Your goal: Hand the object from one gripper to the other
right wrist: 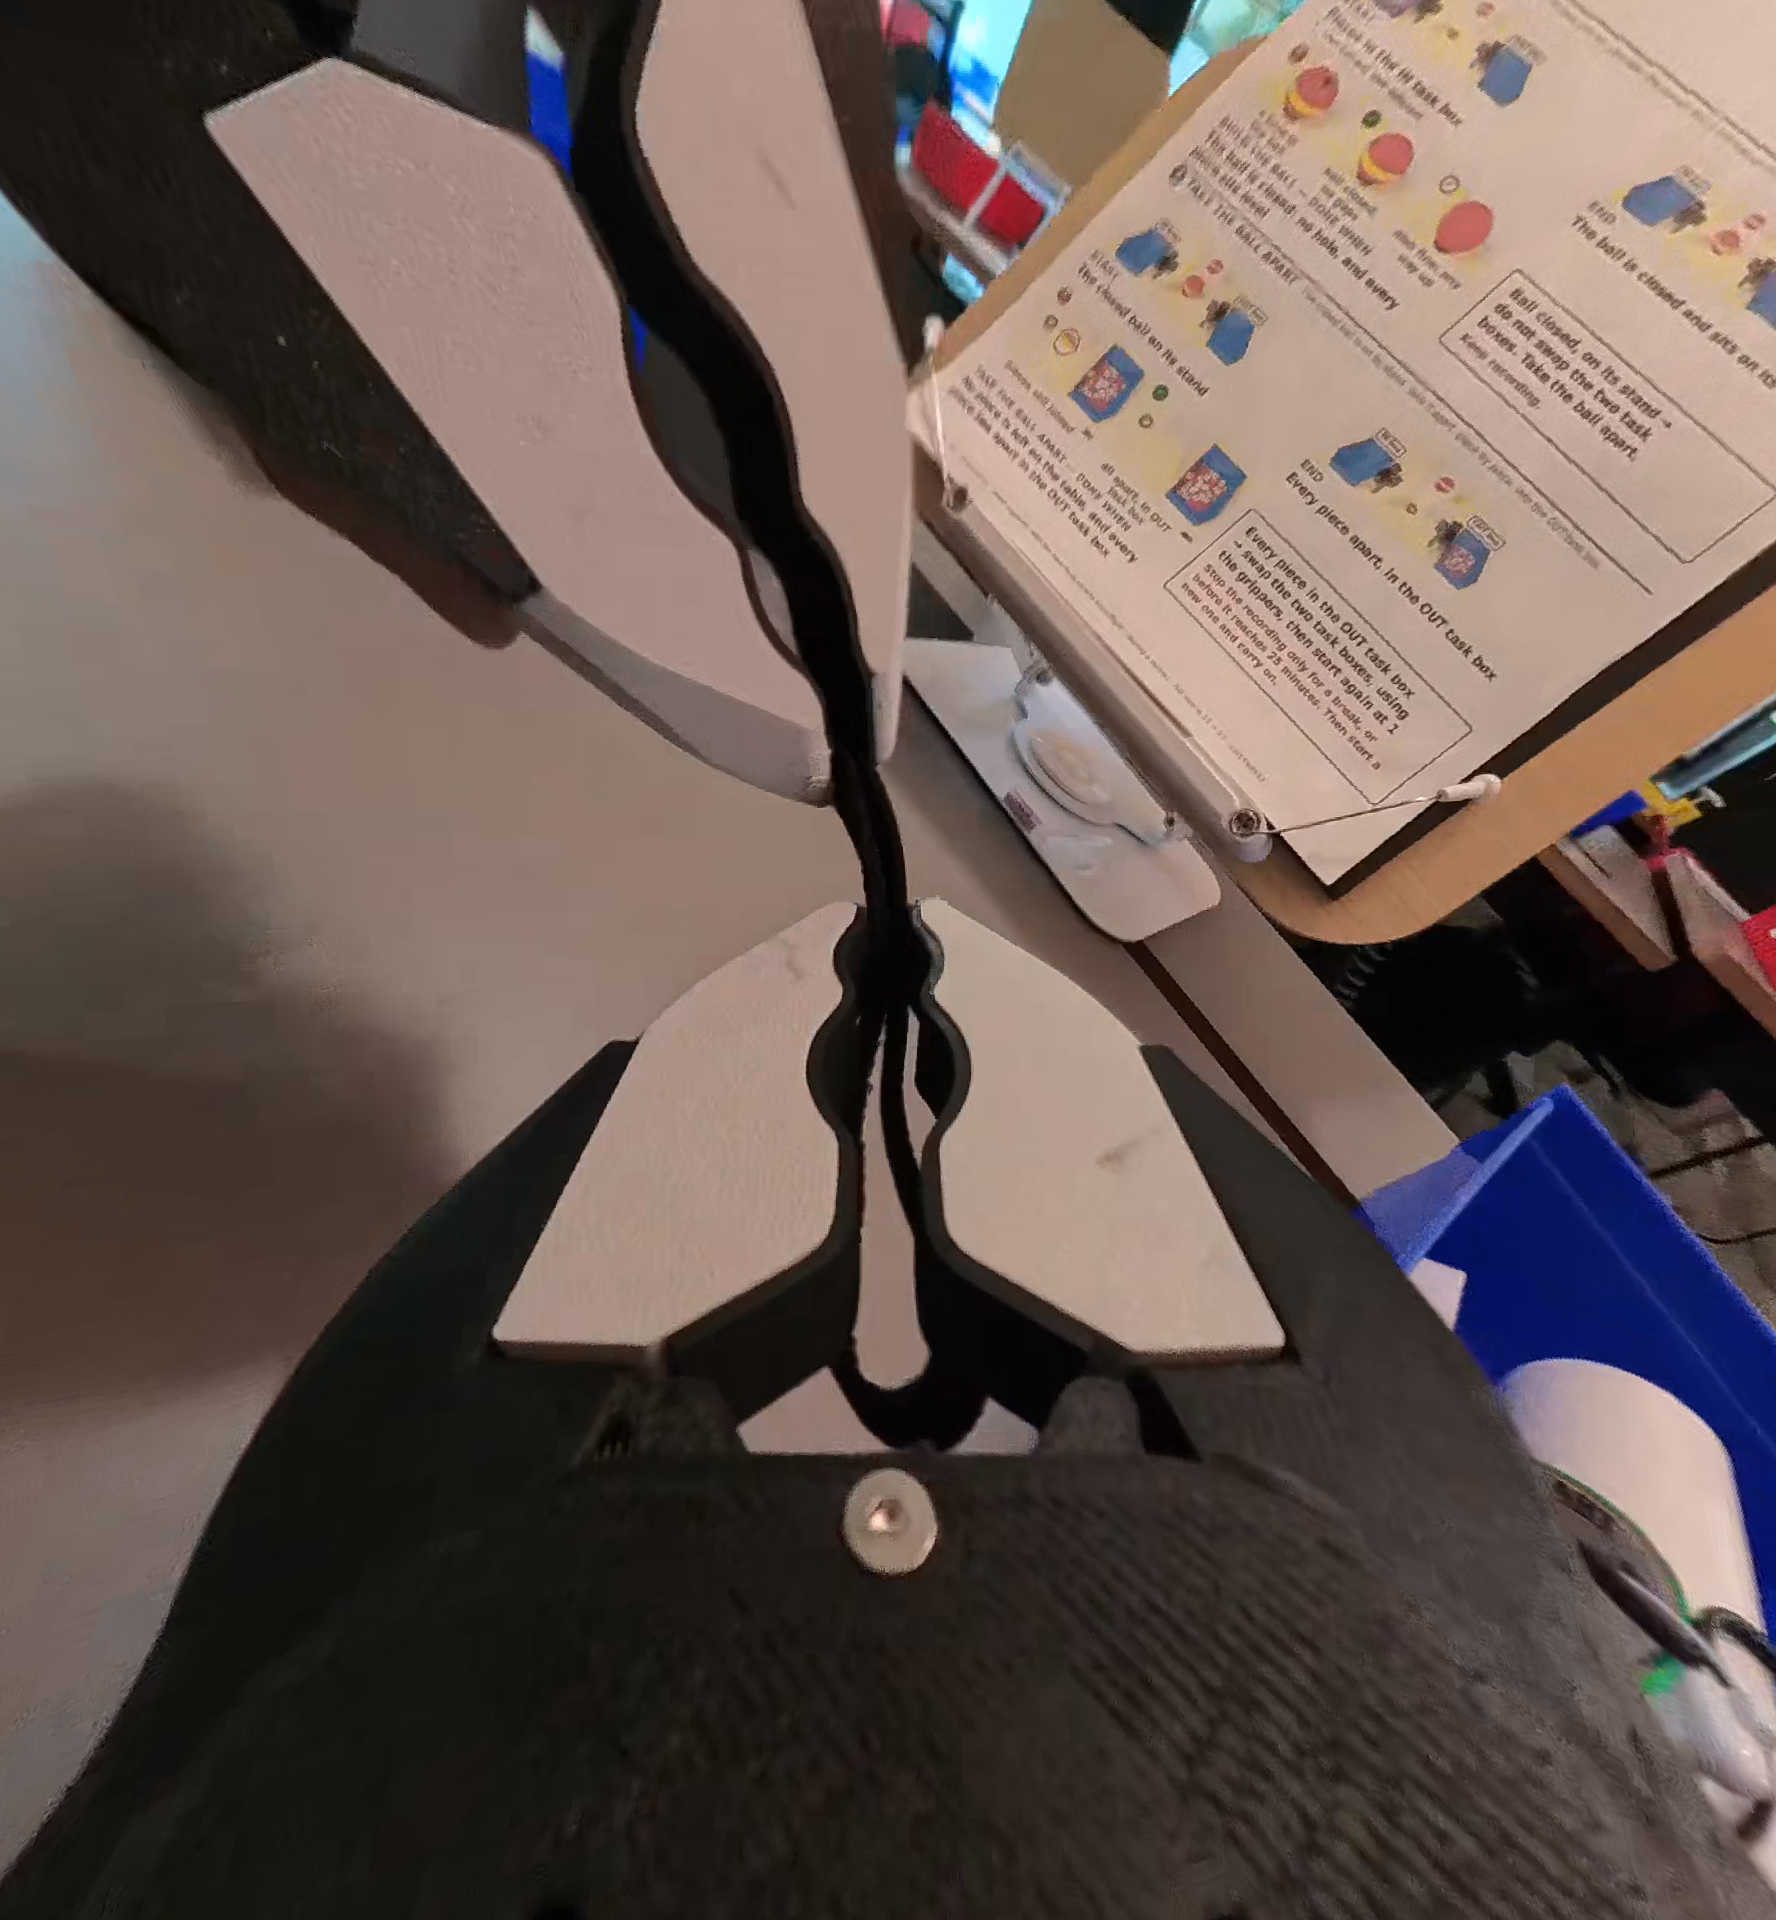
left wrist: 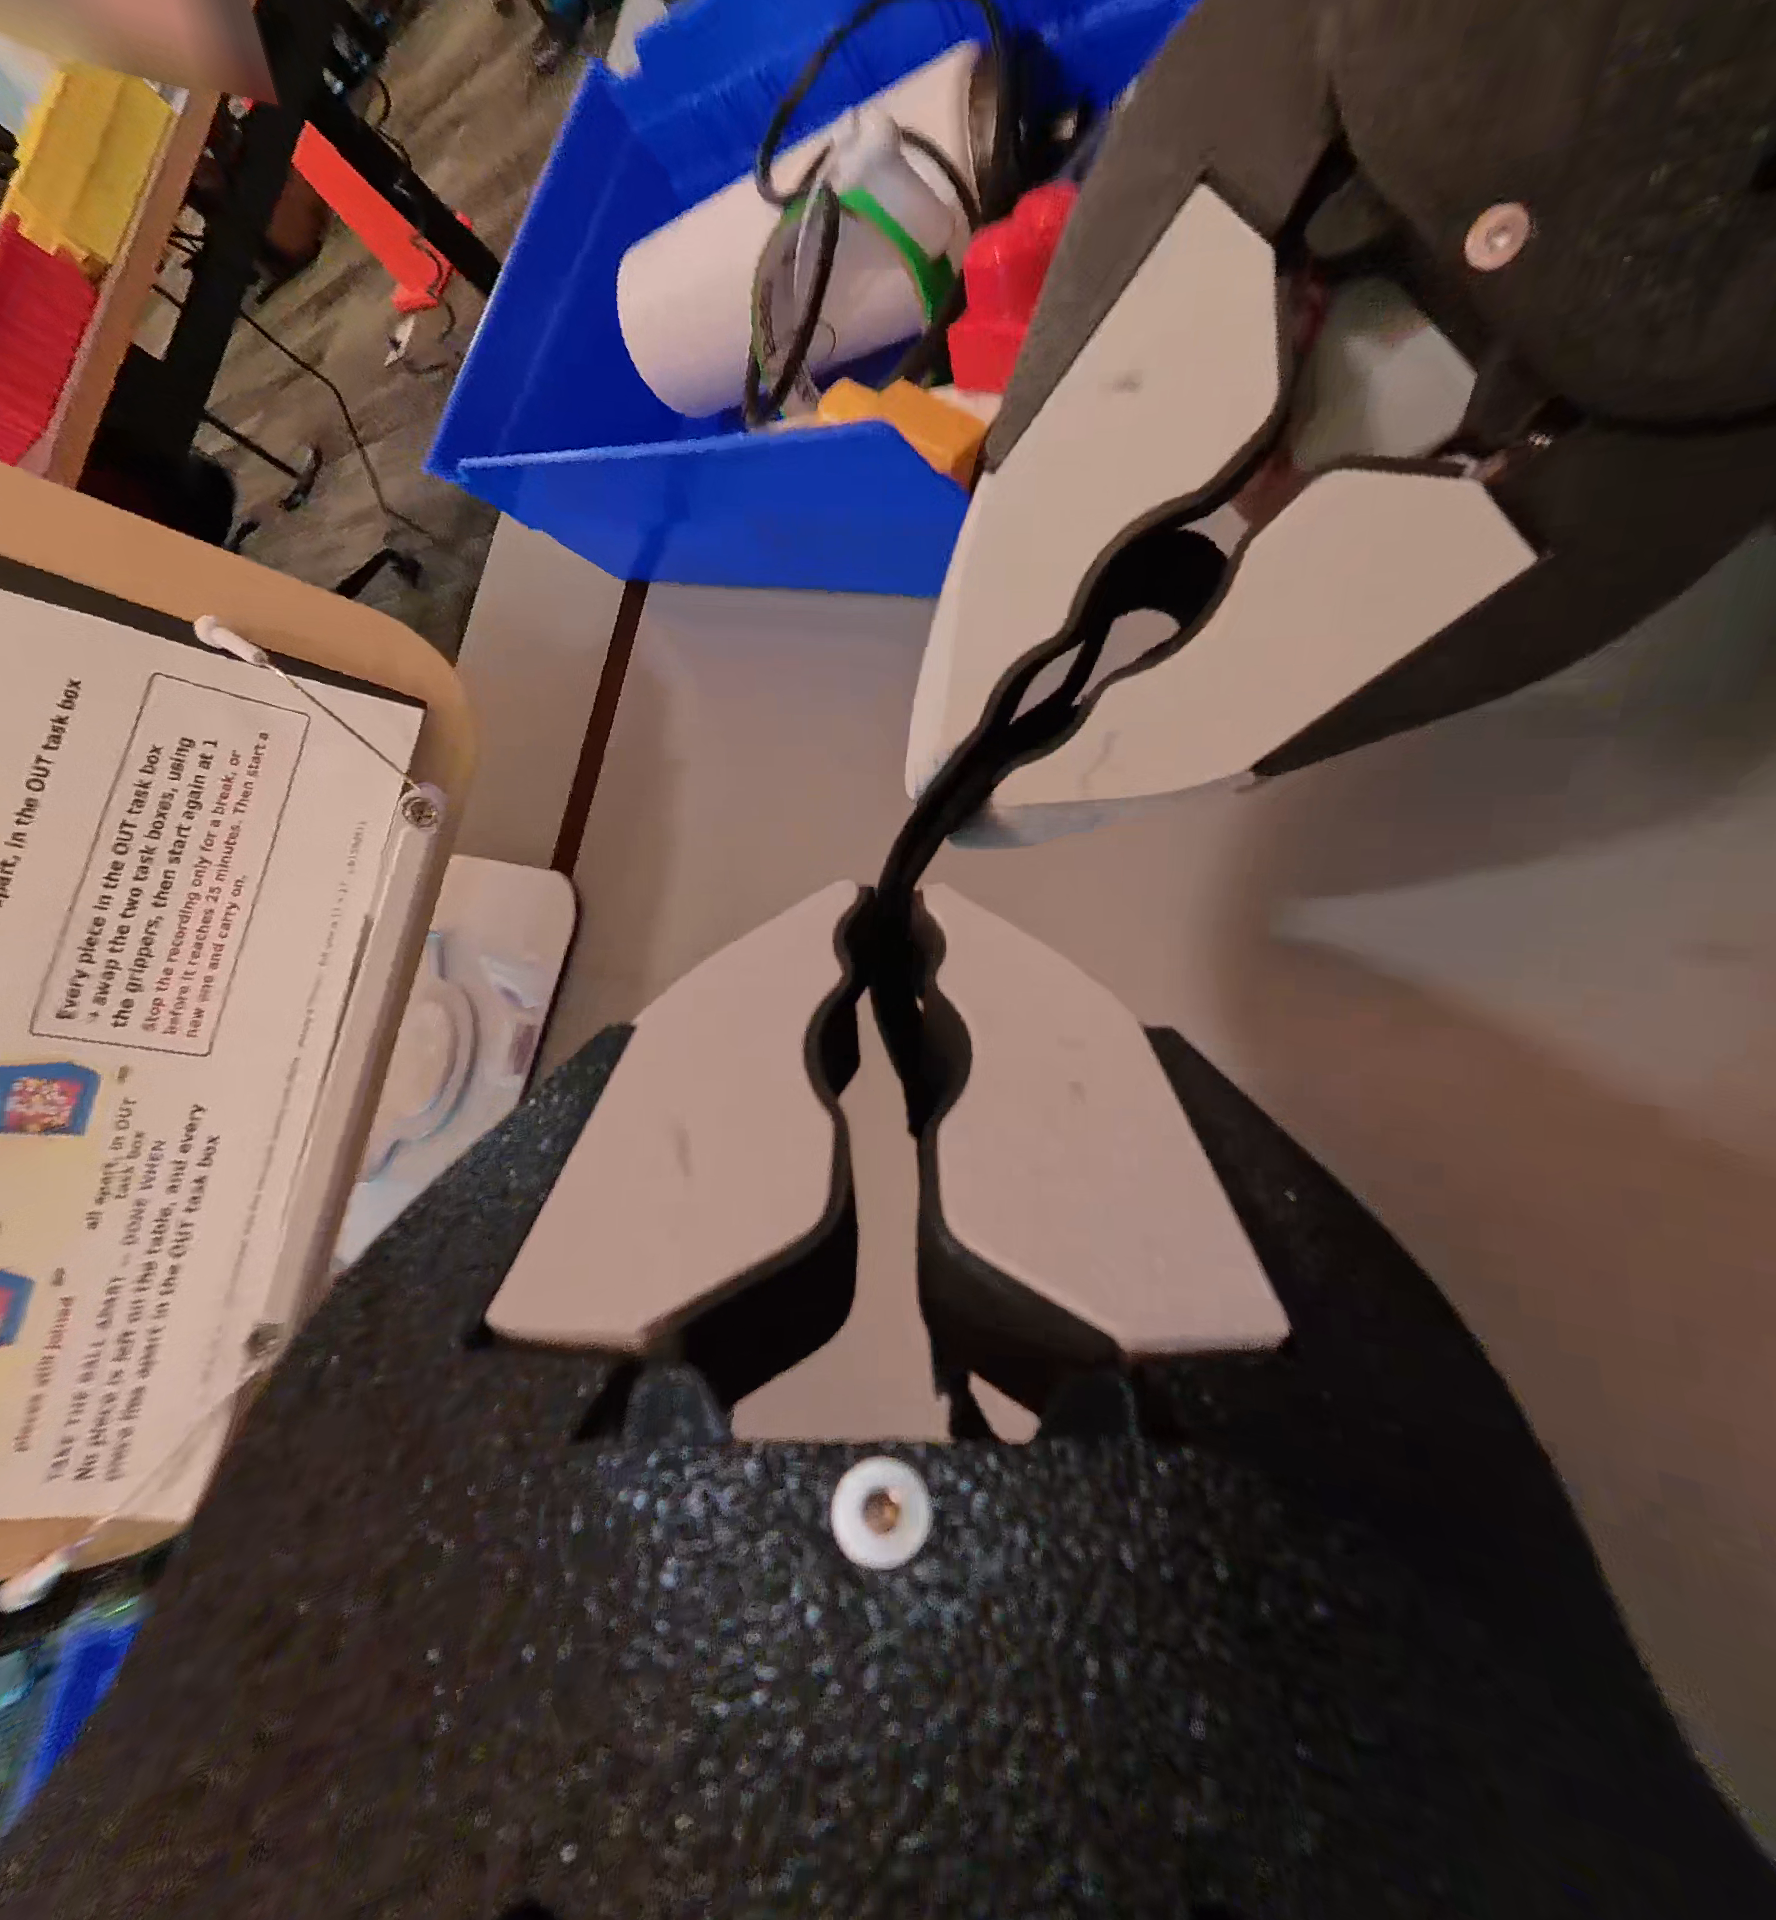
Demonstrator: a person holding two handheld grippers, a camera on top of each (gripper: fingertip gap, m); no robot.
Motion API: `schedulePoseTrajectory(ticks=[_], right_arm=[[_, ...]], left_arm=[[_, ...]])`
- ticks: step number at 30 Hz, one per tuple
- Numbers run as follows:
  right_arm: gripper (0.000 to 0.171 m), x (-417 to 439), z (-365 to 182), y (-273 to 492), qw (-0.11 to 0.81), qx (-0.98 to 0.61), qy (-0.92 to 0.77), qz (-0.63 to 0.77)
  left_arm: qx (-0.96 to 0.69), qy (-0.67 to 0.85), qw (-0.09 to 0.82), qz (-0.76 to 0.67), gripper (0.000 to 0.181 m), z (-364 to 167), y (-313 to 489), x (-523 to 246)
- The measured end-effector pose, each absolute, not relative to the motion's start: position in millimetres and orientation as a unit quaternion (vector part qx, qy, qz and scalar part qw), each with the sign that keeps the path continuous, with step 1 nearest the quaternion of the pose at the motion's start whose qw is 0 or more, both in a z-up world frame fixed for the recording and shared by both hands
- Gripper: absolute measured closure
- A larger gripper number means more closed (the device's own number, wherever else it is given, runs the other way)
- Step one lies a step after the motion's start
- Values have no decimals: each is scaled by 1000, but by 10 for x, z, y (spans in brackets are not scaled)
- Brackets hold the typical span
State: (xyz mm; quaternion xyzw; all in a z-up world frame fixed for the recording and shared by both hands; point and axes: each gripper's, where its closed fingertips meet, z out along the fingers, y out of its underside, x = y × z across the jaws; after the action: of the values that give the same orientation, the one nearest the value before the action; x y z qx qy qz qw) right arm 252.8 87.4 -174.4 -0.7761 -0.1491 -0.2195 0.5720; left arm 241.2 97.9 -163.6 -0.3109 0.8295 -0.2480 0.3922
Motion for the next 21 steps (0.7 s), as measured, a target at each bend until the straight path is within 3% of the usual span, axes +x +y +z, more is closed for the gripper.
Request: schedulePoseTrajectory(ticks=[1, 3, 6, 10, 13, 15, 21], right_arm=[[166, 2527, -1688, 860, 590, -768, -139, -206], [158, 2499, -1539, 825, 636, -742, -123, -171], [121, 2607, -1243, 704, 709, -684, -74, -156], [108, 2787, -1032, 573, 773, -629, 26, -75], [108, 2673, -1083, 666, 777, -629, 38, 19], [117, 2458, -1113, 754, 774, -626, 20, 99], [134, 2160, -1032, 832, 798, -562, 26, 218]], left_arm=[[-319, 823, 386, -269, 176, -1608, 973, 2414], [-341, 803, 383, -303, 177, -1541, 1014, 2429], [-392, 755, 399, -341, 177, -1406, 1227, 2461], [-426, 657, 376, -495, 177, -1075, 1275, 2458], [-409, 573, 331, -628, 177, -779, 1173, 2424], [-383, 536, 301, -689, 177, -644, 1075, 2395], [-308, 557, 245, -731, 177, -667, 676, 2351]])
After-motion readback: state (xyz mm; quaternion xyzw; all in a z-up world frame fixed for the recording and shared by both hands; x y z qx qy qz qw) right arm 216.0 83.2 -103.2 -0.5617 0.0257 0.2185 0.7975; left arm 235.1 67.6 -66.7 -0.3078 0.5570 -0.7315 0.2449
